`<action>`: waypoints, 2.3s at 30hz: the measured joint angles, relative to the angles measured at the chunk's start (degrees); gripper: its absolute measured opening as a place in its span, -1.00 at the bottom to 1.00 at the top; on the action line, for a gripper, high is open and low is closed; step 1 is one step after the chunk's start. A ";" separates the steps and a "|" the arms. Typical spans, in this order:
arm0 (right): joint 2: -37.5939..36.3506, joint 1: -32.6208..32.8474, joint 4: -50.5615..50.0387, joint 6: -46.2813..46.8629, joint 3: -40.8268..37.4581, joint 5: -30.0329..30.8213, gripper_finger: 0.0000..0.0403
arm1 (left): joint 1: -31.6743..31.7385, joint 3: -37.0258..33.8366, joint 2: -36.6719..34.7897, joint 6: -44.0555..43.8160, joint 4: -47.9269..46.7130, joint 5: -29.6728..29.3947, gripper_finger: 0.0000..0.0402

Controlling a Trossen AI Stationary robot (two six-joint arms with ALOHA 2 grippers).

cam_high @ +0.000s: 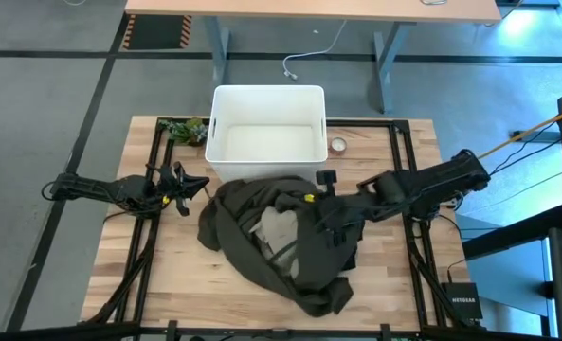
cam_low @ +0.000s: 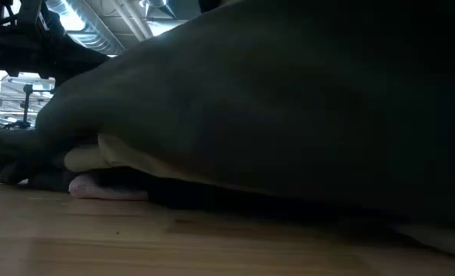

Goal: Sort clothes
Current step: Put the green jacket into the white bin

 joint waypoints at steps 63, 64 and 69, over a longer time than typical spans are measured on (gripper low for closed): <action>-12.33 -3.85 6.27 -2.75 -21.65 7.92 -0.91 | 0.00 0.00 0.11 -1.03 -0.02 0.04 -0.92; -12.36 -3.85 6.28 -2.80 -21.15 9.23 -0.88 | 0.00 0.01 0.11 -0.88 -0.02 0.04 -0.92; -12.46 -3.85 6.56 -4.88 -16.77 12.70 -0.94 | 0.00 0.00 0.11 -1.66 -0.02 0.04 -0.92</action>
